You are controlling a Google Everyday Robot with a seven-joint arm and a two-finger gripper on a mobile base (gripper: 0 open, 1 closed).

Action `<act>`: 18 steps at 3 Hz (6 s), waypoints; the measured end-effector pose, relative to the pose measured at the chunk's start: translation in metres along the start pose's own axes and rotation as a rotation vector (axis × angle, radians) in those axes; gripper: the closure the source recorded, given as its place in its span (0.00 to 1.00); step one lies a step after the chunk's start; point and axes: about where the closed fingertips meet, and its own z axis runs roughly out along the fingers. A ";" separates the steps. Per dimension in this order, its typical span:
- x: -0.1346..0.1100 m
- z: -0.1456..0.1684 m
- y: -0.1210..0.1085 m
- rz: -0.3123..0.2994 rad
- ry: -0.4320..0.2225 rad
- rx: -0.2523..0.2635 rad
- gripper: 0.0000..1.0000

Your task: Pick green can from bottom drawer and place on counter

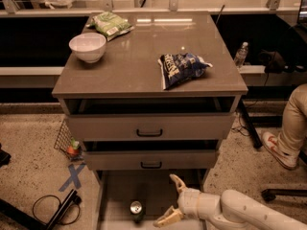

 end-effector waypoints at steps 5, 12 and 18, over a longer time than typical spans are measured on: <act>0.131 0.184 -0.027 -0.141 -0.092 -0.203 0.00; 0.197 0.244 0.003 -0.188 -0.082 -0.352 1.00; -0.067 -0.015 0.014 -0.141 -0.002 0.014 1.00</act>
Offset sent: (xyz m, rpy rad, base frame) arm 0.0798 0.0930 -0.1797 0.0576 -0.1248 0.2153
